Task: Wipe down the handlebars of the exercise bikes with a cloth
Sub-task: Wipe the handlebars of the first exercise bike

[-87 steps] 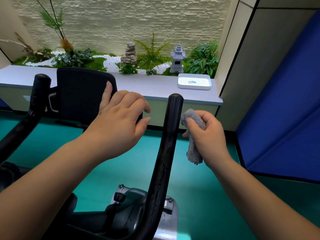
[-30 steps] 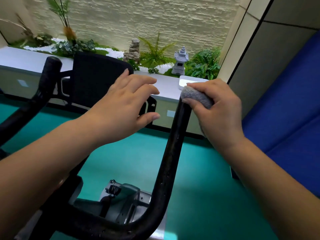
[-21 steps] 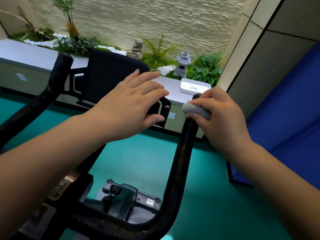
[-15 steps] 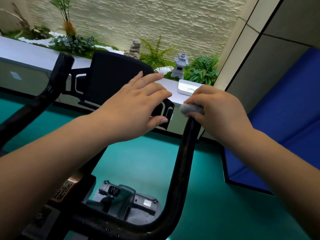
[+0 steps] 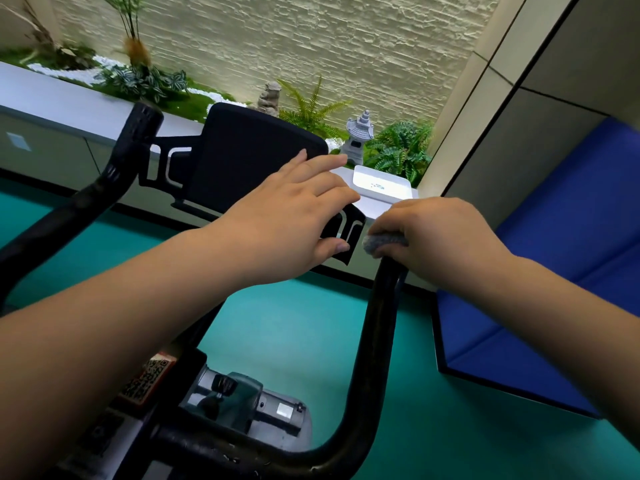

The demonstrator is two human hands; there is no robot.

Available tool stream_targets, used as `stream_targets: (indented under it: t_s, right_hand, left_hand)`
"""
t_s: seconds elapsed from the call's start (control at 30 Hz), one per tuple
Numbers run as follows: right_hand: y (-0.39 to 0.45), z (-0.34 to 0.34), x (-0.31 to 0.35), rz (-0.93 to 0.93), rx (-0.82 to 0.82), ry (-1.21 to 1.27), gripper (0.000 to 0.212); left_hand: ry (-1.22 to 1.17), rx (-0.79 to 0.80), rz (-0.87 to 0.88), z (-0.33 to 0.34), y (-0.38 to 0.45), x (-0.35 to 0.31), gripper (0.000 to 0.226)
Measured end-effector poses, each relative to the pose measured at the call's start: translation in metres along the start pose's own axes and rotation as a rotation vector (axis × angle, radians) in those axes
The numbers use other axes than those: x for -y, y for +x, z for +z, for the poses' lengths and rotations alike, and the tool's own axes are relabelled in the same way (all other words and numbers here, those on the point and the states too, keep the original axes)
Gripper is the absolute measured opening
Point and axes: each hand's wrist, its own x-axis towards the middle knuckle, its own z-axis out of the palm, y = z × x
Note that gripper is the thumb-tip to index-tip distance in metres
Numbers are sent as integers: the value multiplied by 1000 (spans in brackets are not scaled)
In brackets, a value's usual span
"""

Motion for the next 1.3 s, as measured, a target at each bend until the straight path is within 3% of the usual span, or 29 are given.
stream_targets:
  t_s: [0.13,0.33,0.4,0.57,0.7,0.9,1.1,1.3]
  right_hand:
    - [15,-5,-2,83,-4,-72,17]
    - [8,6,23,106,206,-94,19]
    - [9,4,24,122,208,-73,19]
    - [11,6,18,181,50,-102,18]
    - [-13,20,23,128,-10,79,17]
    - [-32,33,1,259,-421,355,28]
    - [-75,68,26,269,-452,582,31]
    - [-57,62,13,334,-523,583,31]
  left_hand:
    - [-2,-19,6,0,-1,1,59]
    - [-8,-33,5,1,-1,-1,58]
    - [-7,-30,0,1,-1,-1,58]
    - [-8,-20,-12,0,-1,-1,59]
    - [-1,-20,-33,0,-1,-6,61]
    - [-15,15,-76,4,-2,-21,71]
    - [-7,34,-96,9,-2,-27,74]
    - [-4,43,-116,9,-3,-29,73]
